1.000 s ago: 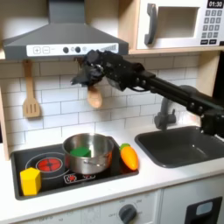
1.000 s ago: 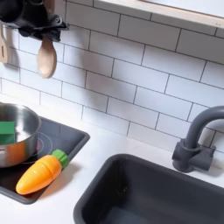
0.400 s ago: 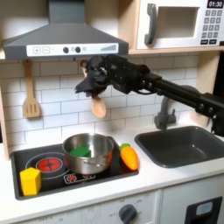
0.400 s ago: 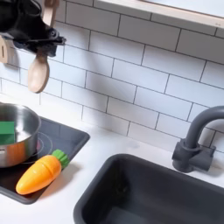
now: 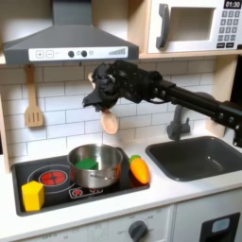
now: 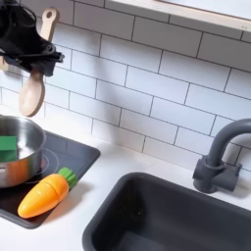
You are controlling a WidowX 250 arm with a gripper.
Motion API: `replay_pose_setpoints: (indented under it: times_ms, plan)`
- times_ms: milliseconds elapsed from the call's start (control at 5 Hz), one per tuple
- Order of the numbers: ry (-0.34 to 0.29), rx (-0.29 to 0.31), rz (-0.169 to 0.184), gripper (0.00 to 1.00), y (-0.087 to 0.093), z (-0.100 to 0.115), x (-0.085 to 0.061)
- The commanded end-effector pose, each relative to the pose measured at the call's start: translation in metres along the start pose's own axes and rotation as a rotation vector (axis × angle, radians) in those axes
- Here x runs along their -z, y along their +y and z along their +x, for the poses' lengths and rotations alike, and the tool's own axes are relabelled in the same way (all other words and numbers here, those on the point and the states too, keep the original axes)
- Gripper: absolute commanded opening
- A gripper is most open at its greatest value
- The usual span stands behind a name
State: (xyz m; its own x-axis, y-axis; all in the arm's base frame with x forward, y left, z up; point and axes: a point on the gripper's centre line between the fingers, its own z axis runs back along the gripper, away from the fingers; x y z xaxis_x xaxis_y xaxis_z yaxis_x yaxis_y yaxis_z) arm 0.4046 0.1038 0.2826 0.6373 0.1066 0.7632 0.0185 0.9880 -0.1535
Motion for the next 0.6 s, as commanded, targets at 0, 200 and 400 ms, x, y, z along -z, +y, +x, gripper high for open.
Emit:
replay_pose_setpoints:
  times_ms: [0,200,400]
  plan:
    - [0.082,-0.004,0.016,0.00,0.003,-0.015,-0.017]
    - [0.139,-0.024,0.027,0.00,0.009,-0.028,-0.016]
    - [0.179,-0.002,0.090,0.00,0.019,-0.032,-0.017]
